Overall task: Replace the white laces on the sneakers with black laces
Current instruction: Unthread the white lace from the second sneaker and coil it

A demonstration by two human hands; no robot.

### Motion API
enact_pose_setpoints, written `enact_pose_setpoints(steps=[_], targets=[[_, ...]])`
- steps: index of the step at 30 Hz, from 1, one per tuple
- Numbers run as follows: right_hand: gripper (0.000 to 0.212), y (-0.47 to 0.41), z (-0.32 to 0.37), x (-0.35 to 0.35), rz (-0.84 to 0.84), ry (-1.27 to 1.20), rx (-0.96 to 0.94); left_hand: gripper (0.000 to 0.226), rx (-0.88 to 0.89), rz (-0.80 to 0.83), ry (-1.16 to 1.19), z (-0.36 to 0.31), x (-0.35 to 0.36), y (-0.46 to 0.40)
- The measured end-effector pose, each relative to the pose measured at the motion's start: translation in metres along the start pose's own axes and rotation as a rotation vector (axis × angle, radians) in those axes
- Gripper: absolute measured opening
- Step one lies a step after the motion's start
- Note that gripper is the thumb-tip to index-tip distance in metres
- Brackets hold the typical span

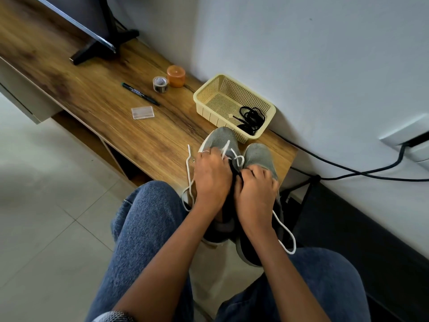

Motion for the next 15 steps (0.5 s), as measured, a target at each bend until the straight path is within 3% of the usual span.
enact_pose_setpoints(steps=[7,13,15], targets=[[0.007,0.000,0.002,-0.002,-0.005,-0.029,0.022,0.007,-0.349,-0.186,0.428,0.005,-0.008,0.000],[0.007,0.000,0.003,-0.004,-0.005,-0.044,0.035,0.013,-0.405,-0.597,0.846,0.008,-0.011,-0.004],[0.008,0.000,0.003,-0.003,-0.005,-0.046,0.036,0.010,-0.397,-0.648,0.926,0.009,-0.009,-0.005]])
Point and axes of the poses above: each hand's wrist, its own y-axis away from the middle knuckle, its own x-axis out of the palm, z = x × y, the point moved 1 cm from there along -y, towards the middle knuckle, and after that the axes turned 3 degrees about -z, right-handed, at the moved point
